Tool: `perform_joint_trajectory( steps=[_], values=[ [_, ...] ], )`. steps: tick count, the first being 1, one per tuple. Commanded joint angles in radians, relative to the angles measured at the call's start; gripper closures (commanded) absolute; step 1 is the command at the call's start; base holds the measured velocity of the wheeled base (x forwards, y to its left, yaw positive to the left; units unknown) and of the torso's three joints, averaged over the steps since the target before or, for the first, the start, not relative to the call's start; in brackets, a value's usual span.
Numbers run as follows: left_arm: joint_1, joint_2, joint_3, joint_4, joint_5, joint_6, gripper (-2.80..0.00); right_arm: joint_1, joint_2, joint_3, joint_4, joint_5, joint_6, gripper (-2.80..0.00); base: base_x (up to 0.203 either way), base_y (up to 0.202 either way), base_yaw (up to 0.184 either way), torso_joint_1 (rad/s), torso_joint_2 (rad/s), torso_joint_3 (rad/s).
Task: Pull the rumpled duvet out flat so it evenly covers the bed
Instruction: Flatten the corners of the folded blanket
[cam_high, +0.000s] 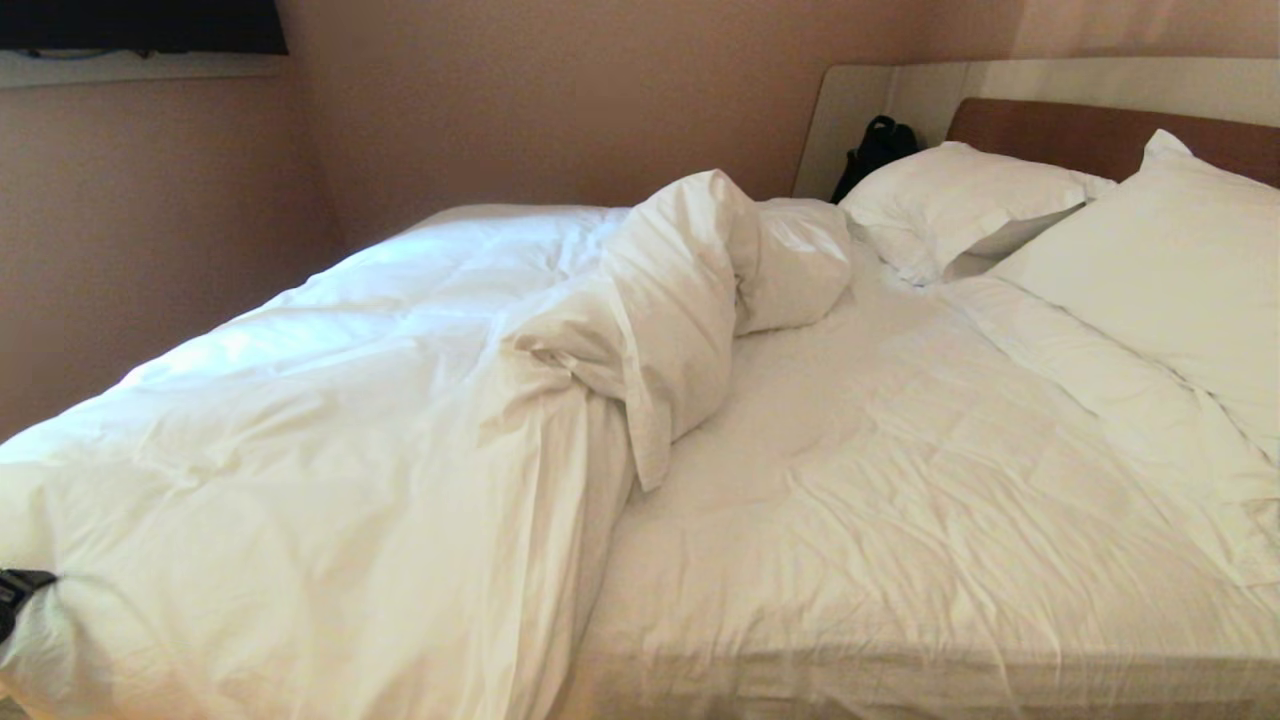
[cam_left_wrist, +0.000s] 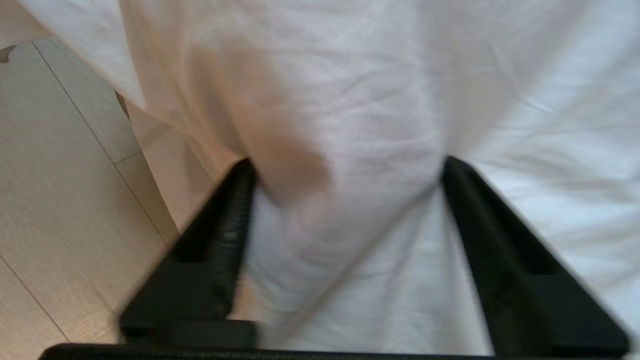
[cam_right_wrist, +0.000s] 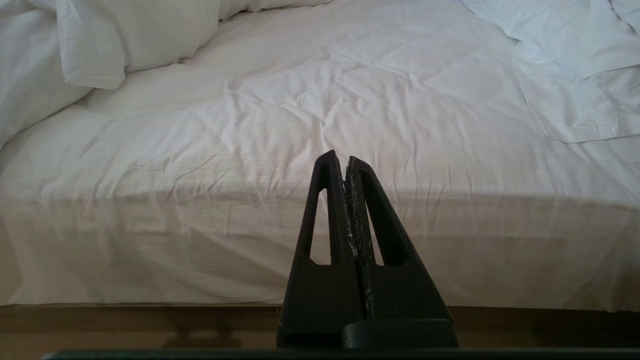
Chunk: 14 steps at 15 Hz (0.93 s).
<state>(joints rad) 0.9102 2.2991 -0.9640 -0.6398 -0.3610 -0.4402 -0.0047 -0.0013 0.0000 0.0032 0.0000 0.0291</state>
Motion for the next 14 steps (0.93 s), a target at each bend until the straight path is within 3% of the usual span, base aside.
perform_joint_trajectory(
  steps=[1, 7, 14],
  values=[
    [0.001, -0.003, 0.002, -0.004, -0.002, -0.003, 0.0, 0.0, 0.001, 0.0, 0.0, 0.0, 0.0, 0.0, 0.0, 0.0, 0.0, 0.0, 0.0, 0.0],
    [0.01, -0.036, 0.025, -0.003, -0.009, -0.008, 0.0, 0.0, 0.001, 0.0, 0.0, 0.0, 0.0, 0.0, 0.0, 0.0, 0.0, 0.0, 0.0, 0.0],
    [0.124, -0.217, 0.152, 0.014, -0.045, 0.0, 0.0, 0.0, 0.001, 0.0, 0.0, 0.0, 0.0, 0.0, 0.0, 0.0, 0.0, 0.0, 0.0, 0.0]
  ],
)
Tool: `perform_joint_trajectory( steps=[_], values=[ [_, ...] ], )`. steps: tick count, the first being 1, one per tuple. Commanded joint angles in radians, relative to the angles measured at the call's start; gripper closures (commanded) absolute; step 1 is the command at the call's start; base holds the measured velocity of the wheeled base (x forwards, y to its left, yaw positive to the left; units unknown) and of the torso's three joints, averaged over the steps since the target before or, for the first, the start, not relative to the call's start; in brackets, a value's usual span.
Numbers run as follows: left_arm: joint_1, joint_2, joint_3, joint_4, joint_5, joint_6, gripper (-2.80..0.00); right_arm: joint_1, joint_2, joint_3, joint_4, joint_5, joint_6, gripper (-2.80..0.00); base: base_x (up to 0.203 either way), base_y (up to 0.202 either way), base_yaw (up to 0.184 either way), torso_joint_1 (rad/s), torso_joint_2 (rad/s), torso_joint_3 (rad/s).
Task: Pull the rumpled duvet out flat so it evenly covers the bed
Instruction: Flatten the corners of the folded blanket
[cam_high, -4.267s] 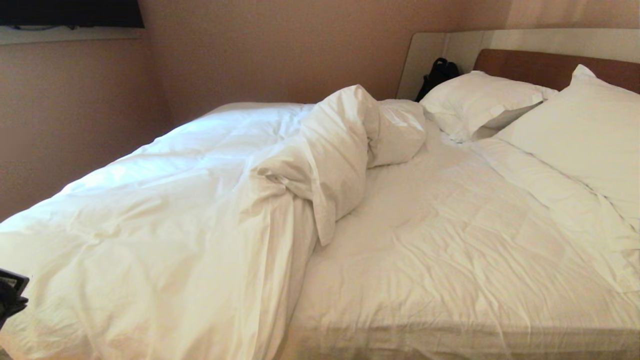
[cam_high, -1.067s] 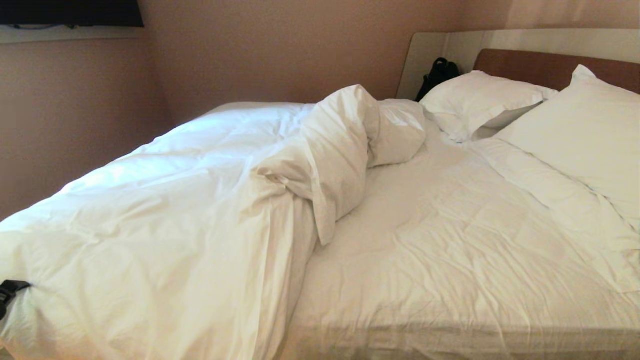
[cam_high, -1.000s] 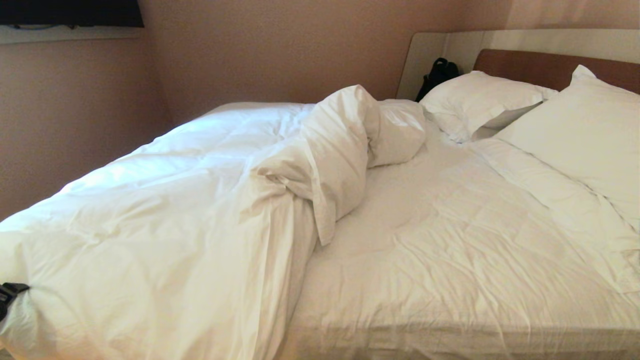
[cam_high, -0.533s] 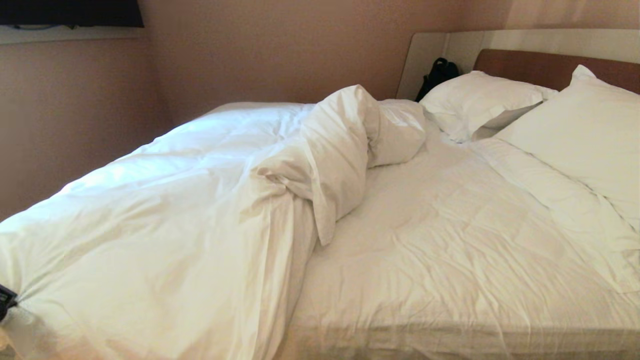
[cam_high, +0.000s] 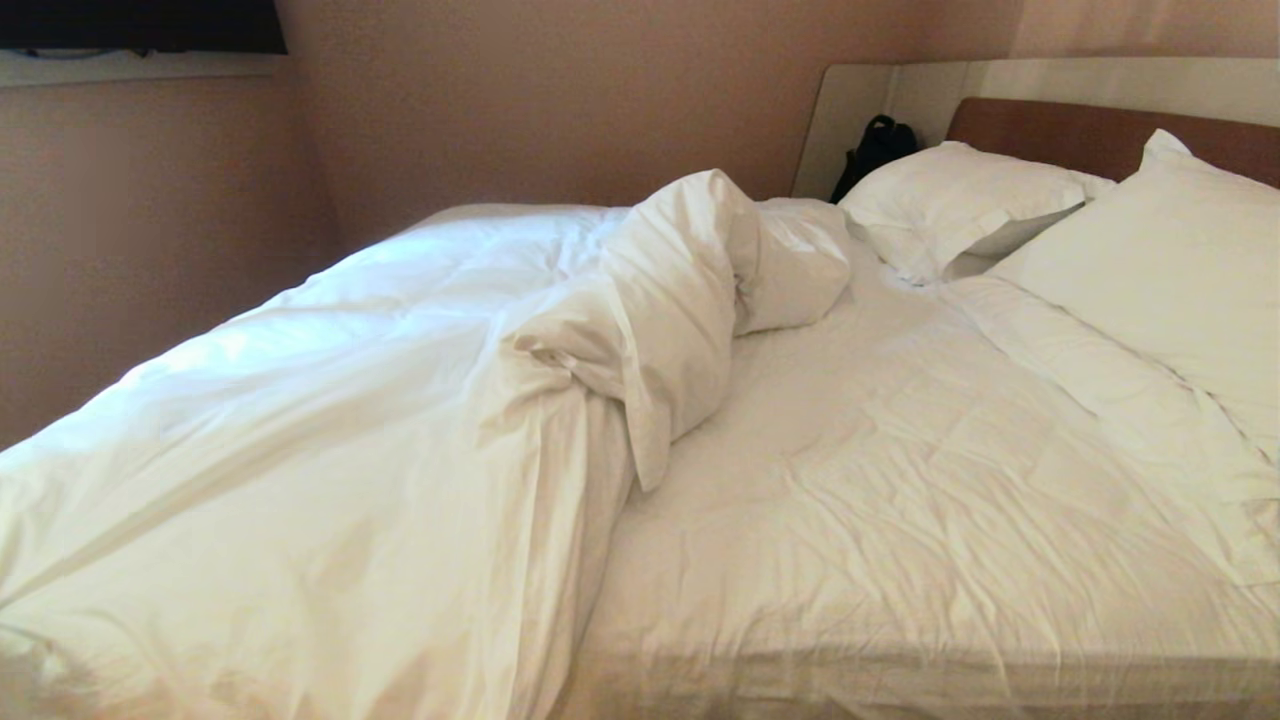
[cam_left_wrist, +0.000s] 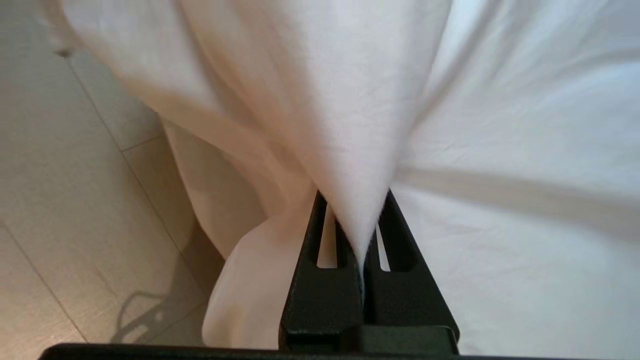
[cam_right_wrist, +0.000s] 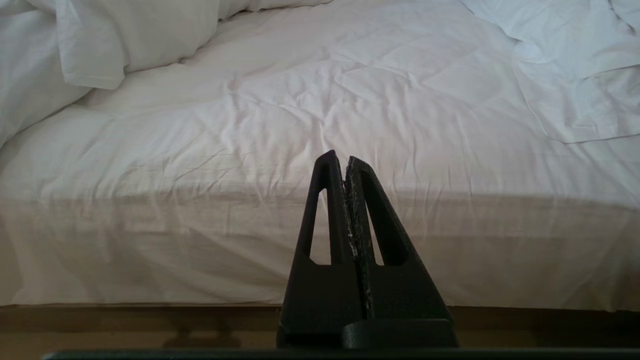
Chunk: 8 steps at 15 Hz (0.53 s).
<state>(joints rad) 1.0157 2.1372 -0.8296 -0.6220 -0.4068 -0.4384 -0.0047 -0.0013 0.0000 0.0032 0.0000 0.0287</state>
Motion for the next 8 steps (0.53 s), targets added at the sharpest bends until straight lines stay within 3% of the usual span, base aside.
perform_joint_trajectory(
  steps=[1, 3, 8],
  values=[
    [0.043, -0.084, 0.028, 0.009, 0.001, 0.008, 0.0, 0.0, 0.001, 0.0, 0.0, 0.0, 0.0, 0.0, 0.0, 0.0, 0.0, 0.0, 0.0, 0.0],
    [0.086, -0.107, 0.033, 0.05, 0.002, 0.05, 0.0, 0.0, 0.001, 0.0, 0.0, 0.0, 0.0, 0.0, 0.0, 0.0, 0.0, 0.0, 0.0, 0.0],
    [0.121, -0.091, 0.052, 0.063, 0.002, 0.071, 0.0, 0.0, 0.001, 0.0, 0.0, 0.0, 0.0, 0.0, 0.0, 0.0, 0.0, 0.0, 0.0, 0.0]
  ],
)
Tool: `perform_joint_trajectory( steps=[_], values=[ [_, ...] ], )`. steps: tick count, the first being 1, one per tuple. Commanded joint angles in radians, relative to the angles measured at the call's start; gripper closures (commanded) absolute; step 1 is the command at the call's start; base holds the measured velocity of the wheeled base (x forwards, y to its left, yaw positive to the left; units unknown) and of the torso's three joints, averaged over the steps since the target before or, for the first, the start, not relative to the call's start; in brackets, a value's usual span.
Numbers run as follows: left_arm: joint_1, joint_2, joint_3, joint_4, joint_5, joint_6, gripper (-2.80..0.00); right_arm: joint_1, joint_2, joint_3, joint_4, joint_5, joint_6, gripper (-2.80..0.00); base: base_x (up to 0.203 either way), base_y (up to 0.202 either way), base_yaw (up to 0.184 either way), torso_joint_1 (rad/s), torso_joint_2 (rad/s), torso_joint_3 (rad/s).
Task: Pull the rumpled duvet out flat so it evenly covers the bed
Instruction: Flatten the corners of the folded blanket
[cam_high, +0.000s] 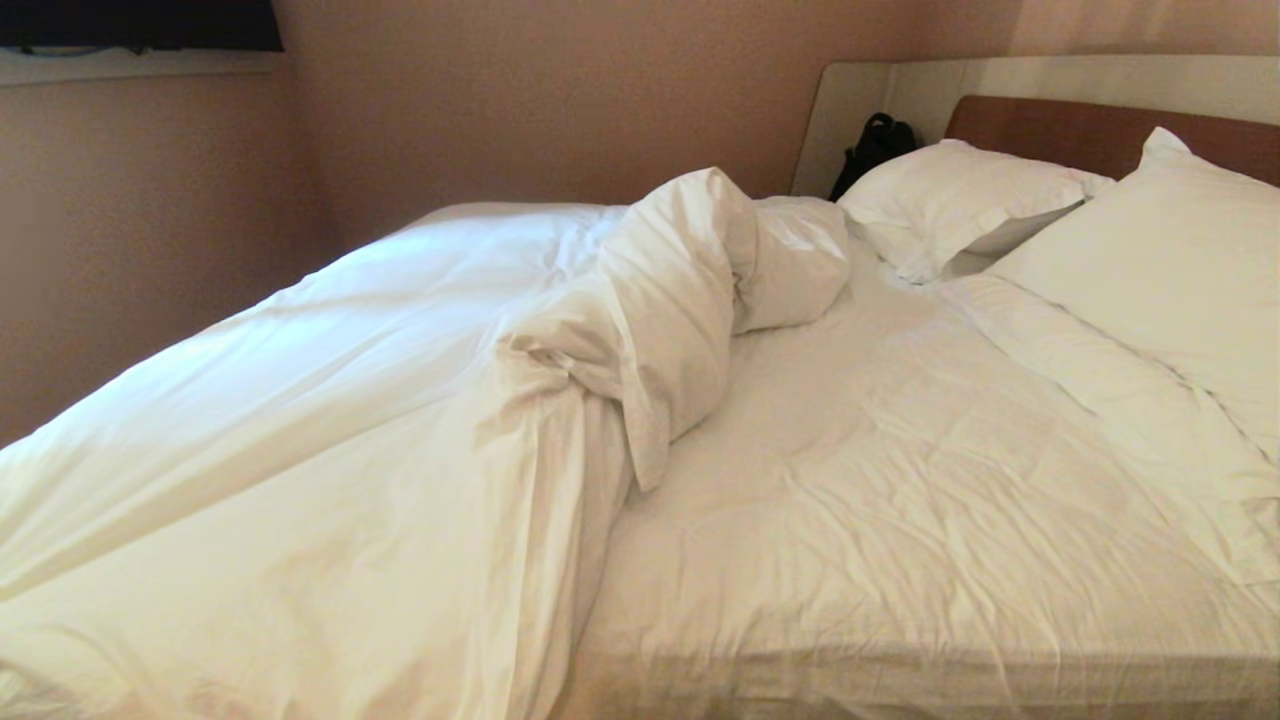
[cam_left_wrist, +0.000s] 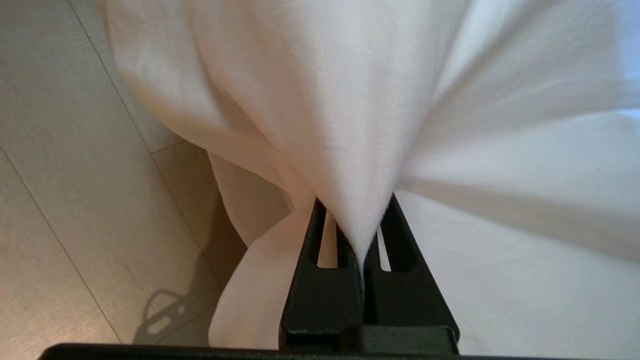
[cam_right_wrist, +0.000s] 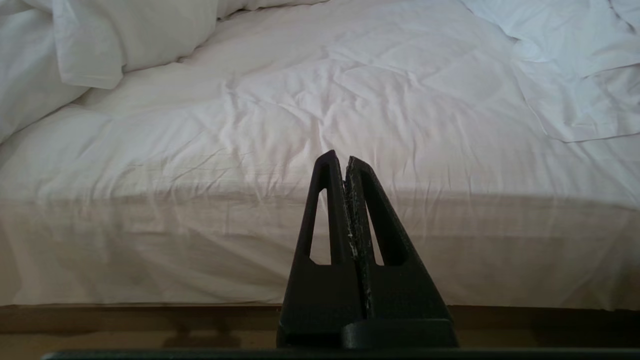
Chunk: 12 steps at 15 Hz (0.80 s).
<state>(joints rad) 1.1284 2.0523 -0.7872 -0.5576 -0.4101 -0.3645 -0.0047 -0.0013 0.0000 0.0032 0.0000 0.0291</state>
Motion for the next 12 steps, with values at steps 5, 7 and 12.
perform_joint_trajectory(
  steps=[5, 7, 12],
  values=[
    [0.014, -0.026, 0.043, -0.002, 0.002, 0.016, 0.0, 0.0, 0.001, 0.0, 0.0, 0.0, 0.0, 0.0, 0.0, 0.0, 0.0, 0.0, 0.0, 0.0],
    [0.007, -0.026, 0.039, -0.01, -0.01, 0.016, 0.0, 0.0, 0.001, 0.0, 0.0, 0.0, 0.0, 0.0, 0.0, 0.0, 0.0, 0.0, 0.0, 0.0],
    [-0.019, -0.029, 0.034, -0.015, -0.026, 0.021, -2.8, 0.0, 0.001, 0.0, 0.0, 0.0, 0.0, 0.0, 0.0, 0.0, 0.0, 0.0, 0.0, 0.0]
  ],
)
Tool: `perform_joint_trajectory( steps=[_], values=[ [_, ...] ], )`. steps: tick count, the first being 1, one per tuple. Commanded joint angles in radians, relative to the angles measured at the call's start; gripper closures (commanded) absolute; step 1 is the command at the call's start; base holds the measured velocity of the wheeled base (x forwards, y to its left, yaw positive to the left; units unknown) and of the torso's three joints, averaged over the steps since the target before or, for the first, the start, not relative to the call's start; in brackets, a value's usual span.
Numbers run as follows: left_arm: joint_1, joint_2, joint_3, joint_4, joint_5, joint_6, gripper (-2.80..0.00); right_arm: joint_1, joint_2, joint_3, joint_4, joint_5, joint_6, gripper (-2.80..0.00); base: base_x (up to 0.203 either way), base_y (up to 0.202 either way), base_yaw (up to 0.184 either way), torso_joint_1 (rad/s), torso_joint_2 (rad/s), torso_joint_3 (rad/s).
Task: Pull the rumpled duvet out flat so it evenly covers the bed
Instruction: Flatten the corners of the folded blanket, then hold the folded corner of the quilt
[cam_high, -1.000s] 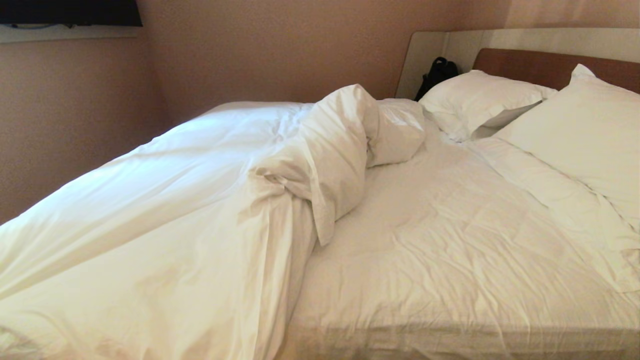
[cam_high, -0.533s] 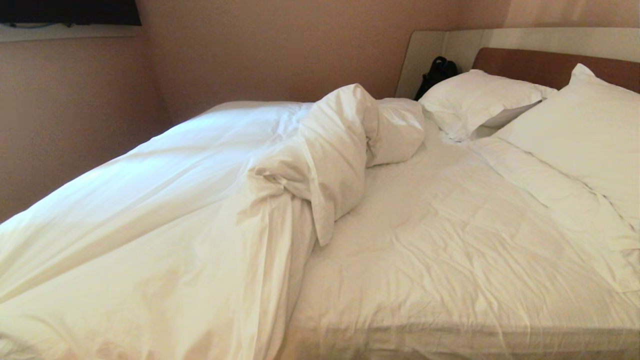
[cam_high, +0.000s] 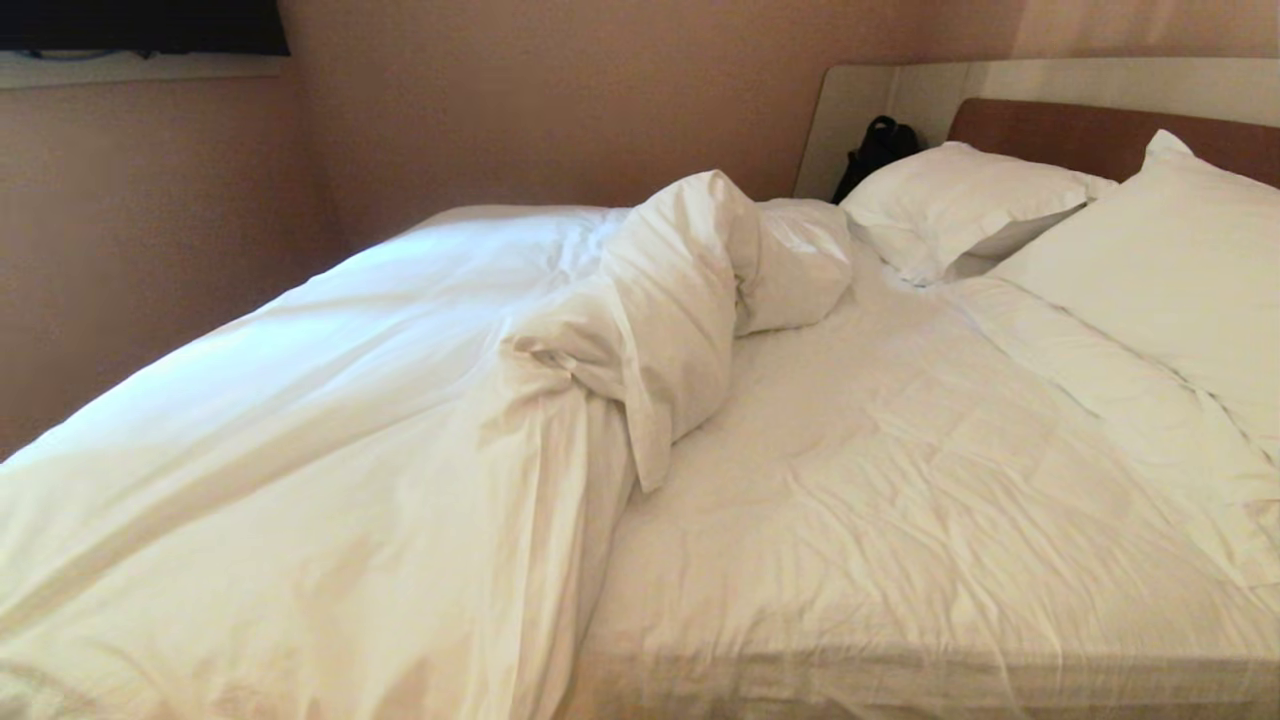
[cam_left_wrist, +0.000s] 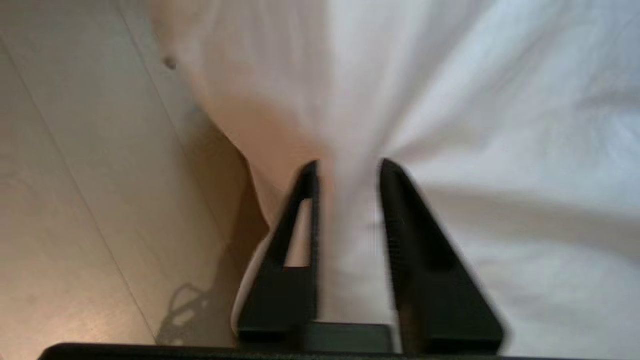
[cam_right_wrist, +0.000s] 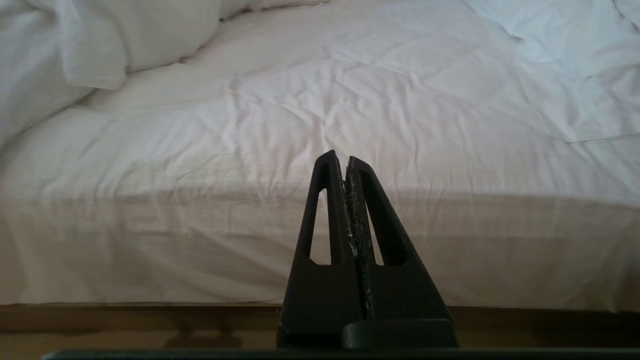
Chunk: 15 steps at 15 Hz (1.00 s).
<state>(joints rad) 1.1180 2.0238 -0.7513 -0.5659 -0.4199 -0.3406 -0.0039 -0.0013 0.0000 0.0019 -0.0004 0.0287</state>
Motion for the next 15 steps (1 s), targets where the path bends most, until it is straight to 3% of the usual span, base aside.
perform_joint_trajectory(
  steps=[1, 4, 7, 13, 14, 15],
  values=[
    [-0.009, -0.002, 0.002, -0.006, -0.015, 0.0, -2.8, -0.001, 0.001, 0.0, 0.001, 0.0, 0.0, 0.0, 0.0, 0.0, 0.0, 0.0, 0.0, 0.0],
    [-0.01, -0.014, 0.018, -0.007, -0.016, 0.038, -2.8, -0.001, 0.001, 0.0, 0.001, 0.0, 0.0, 0.0, 0.0, 0.0, 0.0, 0.0, 0.0, 0.0],
    [-0.007, -0.075, 0.019, -0.008, -0.035, 0.032, -2.8, -0.001, 0.001, 0.0, 0.001, 0.0, 0.0, 0.0, 0.0, 0.0, 0.0, 0.0, 0.0, 0.0],
    [-0.017, -0.385, 0.008, 0.024, -0.136, -0.085, -2.8, -0.001, 0.001, 0.0, 0.001, 0.0, 0.0, 0.0, 0.0, 0.0, 0.0, 0.0, 0.0, 0.0],
    [-0.033, -0.463, 0.002, 0.055, -0.148, -0.097, 0.0, -0.001, 0.001, 0.0, 0.001, 0.0, 0.0, 0.0, 0.0, 0.0, 0.0, 0.0, 0.0, 0.0],
    [-0.054, -0.539, -0.007, 0.1, -0.157, -0.106, 0.0, -0.001, 0.001, 0.0, 0.001, 0.0, 0.0, 0.0, 0.0, 0.0, 0.0, 0.0, 0.0, 0.0]
  ],
)
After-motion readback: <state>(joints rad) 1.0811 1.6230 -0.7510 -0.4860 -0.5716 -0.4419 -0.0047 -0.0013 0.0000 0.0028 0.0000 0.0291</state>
